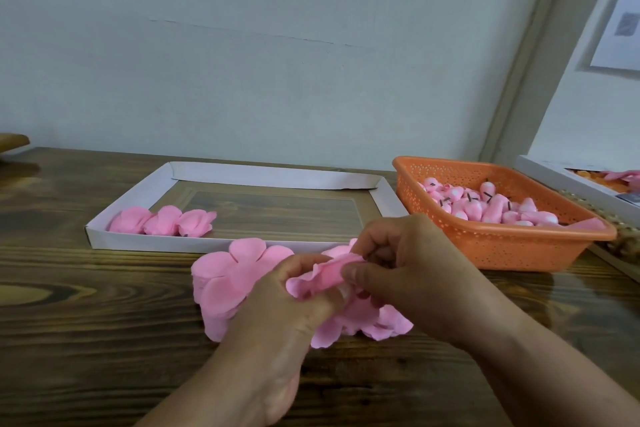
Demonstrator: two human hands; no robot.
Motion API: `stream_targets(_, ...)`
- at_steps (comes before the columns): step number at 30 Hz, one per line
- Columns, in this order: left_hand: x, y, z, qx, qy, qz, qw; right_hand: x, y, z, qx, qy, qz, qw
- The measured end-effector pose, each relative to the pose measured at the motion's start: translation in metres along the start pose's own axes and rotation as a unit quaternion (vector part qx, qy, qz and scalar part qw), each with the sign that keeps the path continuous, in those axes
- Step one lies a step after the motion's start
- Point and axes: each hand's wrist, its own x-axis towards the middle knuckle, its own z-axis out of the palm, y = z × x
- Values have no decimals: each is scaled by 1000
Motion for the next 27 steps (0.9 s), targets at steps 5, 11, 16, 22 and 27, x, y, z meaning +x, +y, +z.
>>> stream_targets(5,8,-9,2,-19,2,-37,999,2,1,4,-37,7,3,999)
stream_targets(11,5,-3,-6,-45,-28,-47,997,4,-4,0,-87,-23,-6,996)
stream_targets(16,0,2,-7,-13,-25,-26,999,7,-2,-1,-41,-30,-15,999)
stream_targets(22,1,2,-13,-93,-64,-73,991,3,10,-20,91,-8,6,996)
stream_targets(27,-3,3,-11,-120,-85,-81,986,7,18,-9,84,7,17,996)
